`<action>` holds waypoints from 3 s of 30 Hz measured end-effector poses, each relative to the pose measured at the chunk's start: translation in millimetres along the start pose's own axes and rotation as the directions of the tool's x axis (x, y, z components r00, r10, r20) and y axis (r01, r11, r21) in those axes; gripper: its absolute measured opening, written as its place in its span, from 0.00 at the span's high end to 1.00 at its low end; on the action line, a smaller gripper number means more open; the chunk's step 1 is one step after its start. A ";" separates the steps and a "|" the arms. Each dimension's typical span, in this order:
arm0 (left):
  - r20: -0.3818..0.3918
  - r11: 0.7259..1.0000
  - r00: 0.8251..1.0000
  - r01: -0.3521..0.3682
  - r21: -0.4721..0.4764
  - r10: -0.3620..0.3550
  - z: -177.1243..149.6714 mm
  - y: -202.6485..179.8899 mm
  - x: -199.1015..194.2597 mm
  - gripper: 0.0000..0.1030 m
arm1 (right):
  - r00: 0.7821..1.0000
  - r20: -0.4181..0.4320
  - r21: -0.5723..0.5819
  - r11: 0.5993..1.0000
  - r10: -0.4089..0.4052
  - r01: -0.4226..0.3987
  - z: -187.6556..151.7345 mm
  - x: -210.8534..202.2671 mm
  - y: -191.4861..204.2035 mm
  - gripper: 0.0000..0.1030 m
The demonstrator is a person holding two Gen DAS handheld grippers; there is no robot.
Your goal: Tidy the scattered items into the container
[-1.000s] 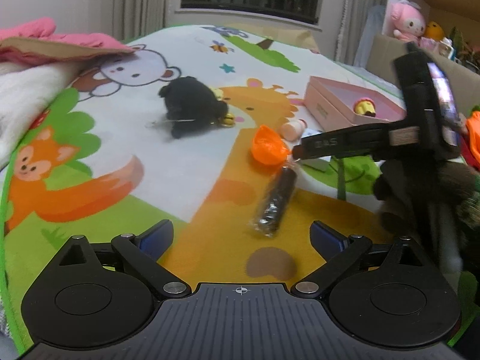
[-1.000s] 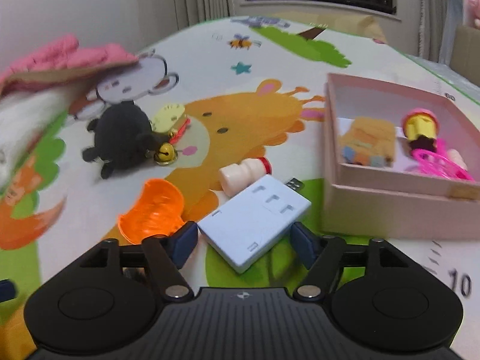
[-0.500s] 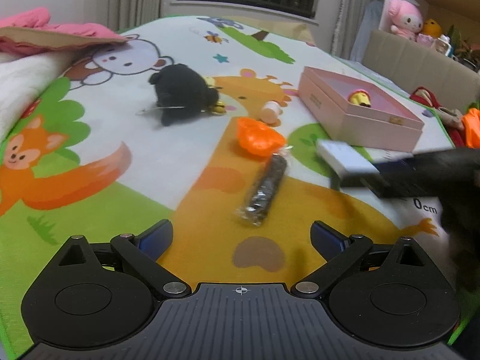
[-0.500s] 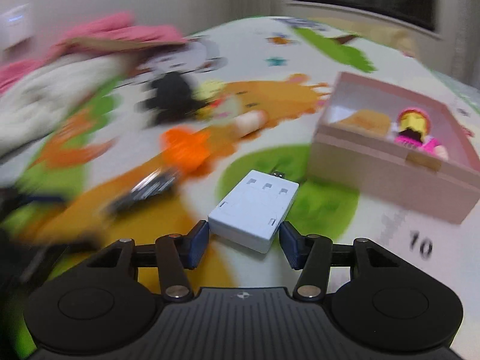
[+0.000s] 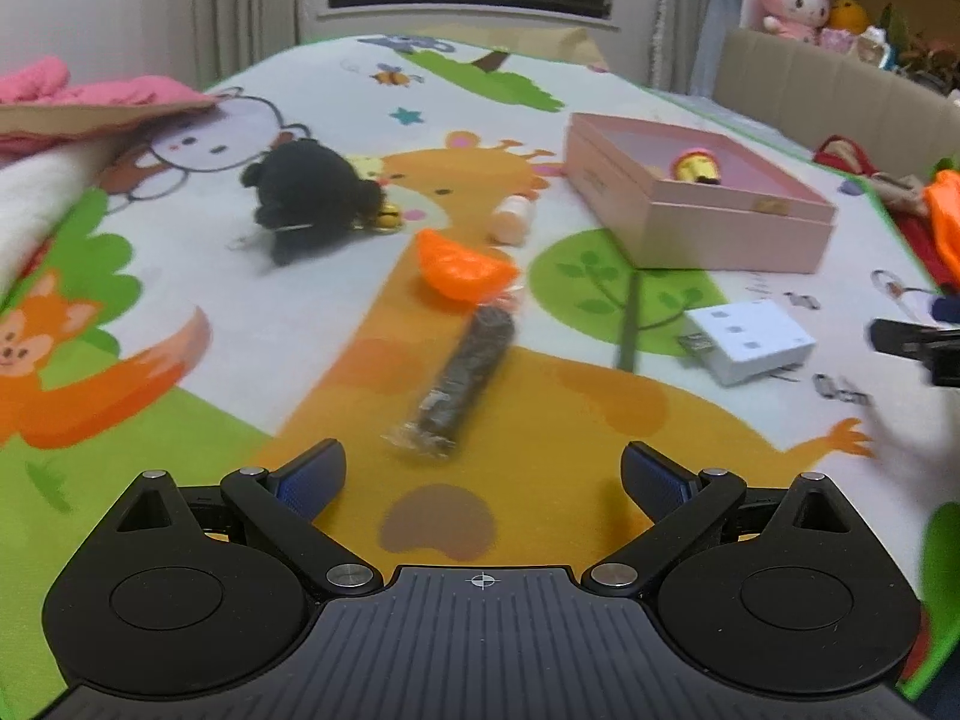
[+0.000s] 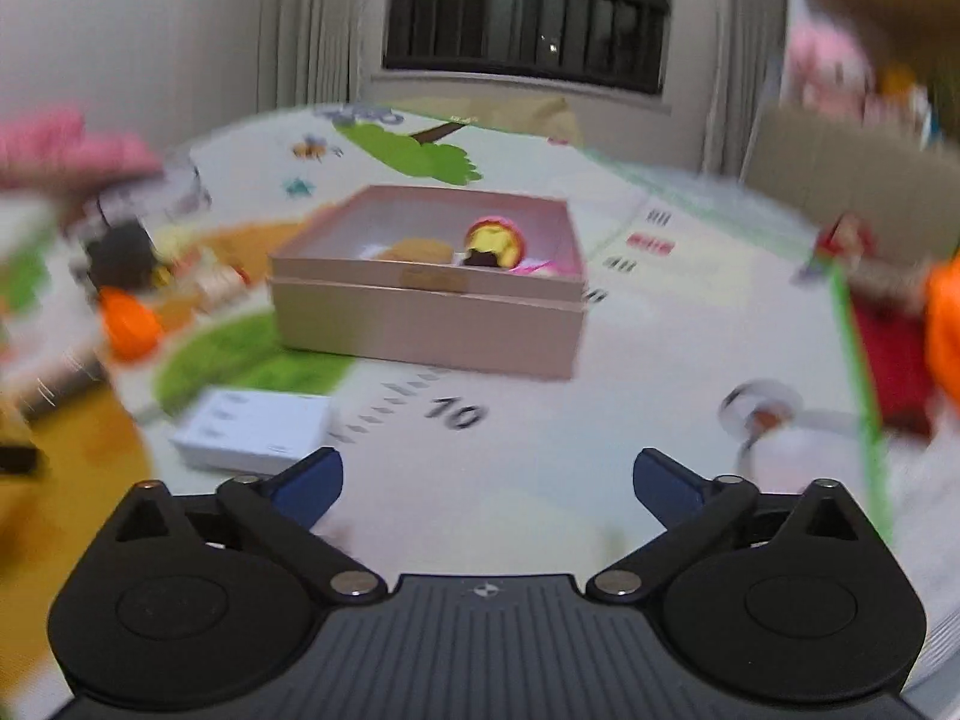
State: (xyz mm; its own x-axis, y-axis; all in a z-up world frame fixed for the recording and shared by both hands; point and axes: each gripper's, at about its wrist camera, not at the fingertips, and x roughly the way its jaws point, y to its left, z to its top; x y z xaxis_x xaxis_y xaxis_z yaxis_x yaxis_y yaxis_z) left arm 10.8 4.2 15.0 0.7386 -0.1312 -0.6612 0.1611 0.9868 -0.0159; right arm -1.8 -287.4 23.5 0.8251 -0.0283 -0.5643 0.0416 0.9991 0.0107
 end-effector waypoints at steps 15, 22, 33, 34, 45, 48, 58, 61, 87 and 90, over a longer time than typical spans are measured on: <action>0.035 0.997 0.997 -0.066 -0.030 0.067 18.1 42.4 7.2 0.02 | 0.995 -0.068 0.113 0.991 0.077 -0.069 -31.9 17.5 17.5 0.00; 0.030 0.996 0.996 -0.087 0.033 0.086 22.7 1.4 32.9 0.02 | 0.997 -0.061 0.069 0.997 0.049 -0.044 -34.9 17.6 22.2 0.00; 0.006 0.996 0.996 -0.083 -0.024 0.083 33.8 11.8 49.2 0.13 | 0.994 -0.098 -0.023 0.999 0.039 -0.041 -22.9 18.9 34.1 0.00; 0.005 0.997 0.997 -0.078 -0.022 0.078 34.1 12.0 47.8 0.13 | 0.993 -0.102 -0.012 0.998 0.065 -0.066 -18.3 18.3 34.9 0.00; 0.018 0.997 0.999 0.052 -0.049 -0.052 12.0 18.7 -0.3 0.13 | 0.995 -0.073 -0.105 0.992 0.062 -0.069 16.5 52.9 97.5 0.00; 0.009 0.996 0.997 0.078 -0.052 -0.078 3.4 18.8 -4.6 0.13 | 0.992 -0.121 -0.108 0.993 0.029 -0.042 19.4 71.1 103.5 0.00; 0.022 0.990 0.991 0.135 -0.030 -0.134 -2.8 9.0 -14.8 0.13 | 0.990 -0.135 -0.133 0.989 0.052 -0.070 14.8 45.2 96.8 0.11; 0.018 0.988 0.988 0.153 -0.005 -0.153 -3.5 -1.0 -17.5 0.13 | 0.991 -0.117 -0.156 0.985 0.060 -0.078 10.0 24.2 90.1 0.11; 0.116 0.925 0.947 0.260 0.277 -0.300 117.0 -108.2 31.4 0.12 | 0.999 0.043 -0.027 1.000 0.013 -0.012 39.2 -0.3 -23.2 0.11; 0.162 0.925 0.934 0.270 0.268 -0.320 160.1 -112.6 54.7 0.12 | 0.994 0.108 -0.065 0.998 -0.007 0.014 66.9 11.3 -24.1 0.11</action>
State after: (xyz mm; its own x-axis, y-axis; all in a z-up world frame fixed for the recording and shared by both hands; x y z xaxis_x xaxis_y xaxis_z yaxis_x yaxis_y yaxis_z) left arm 137.9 -129.3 100.7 0.7441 -0.4532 -0.4908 0.5238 0.8518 0.0076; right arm 44.1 -313.9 72.1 0.8808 -0.0387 -0.4719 0.0167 0.9986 -0.0508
